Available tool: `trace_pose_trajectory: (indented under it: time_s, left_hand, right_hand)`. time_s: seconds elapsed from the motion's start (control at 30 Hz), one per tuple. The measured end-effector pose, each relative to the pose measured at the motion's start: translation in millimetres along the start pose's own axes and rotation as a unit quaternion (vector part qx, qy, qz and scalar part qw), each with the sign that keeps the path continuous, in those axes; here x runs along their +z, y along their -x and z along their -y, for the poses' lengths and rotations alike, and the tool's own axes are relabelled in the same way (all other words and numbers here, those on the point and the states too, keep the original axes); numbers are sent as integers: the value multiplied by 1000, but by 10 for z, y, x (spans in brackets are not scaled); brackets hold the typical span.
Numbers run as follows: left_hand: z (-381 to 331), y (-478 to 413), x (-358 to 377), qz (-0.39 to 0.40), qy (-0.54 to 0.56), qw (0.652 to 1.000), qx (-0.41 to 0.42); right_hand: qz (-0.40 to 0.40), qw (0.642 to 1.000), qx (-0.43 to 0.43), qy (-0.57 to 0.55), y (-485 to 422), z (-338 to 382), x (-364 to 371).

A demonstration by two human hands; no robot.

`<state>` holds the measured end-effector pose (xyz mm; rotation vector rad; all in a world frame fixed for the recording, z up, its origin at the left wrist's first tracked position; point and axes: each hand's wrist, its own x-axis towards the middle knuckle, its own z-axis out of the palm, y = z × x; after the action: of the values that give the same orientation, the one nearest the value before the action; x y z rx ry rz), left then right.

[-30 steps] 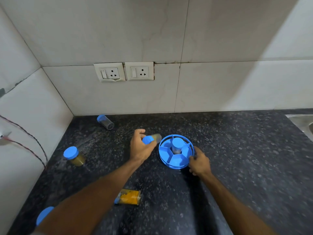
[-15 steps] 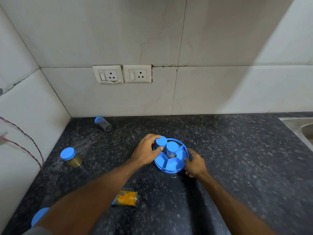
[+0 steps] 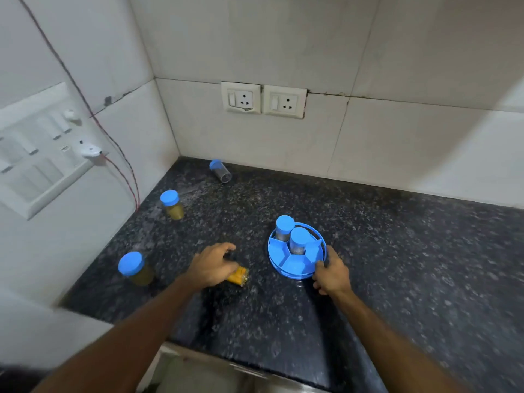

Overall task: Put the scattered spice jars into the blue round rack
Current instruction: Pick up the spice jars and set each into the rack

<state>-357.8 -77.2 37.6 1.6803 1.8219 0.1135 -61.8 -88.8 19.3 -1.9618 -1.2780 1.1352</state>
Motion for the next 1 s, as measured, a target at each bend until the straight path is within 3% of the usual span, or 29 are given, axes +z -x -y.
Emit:
trace_pose_trajectory:
  time_s: [0.1,0.23,0.4,1.0]
  left_hand:
    - [171,253,112,24,-43,999,-10]
    - [181,497,339,-112,83,989,49]
    - [-240,745,443,-252,265,924,111]
    - [-659,665,609,-228,221,939,130]
  right_hand:
    - [16,1000,-8,5,190,-59,17]
    - [31,999,-17,9,356,-137,11]
    - [36,999,-31,3,478,-209,7]
    - [29,999,-19,-16,535,-253,63]
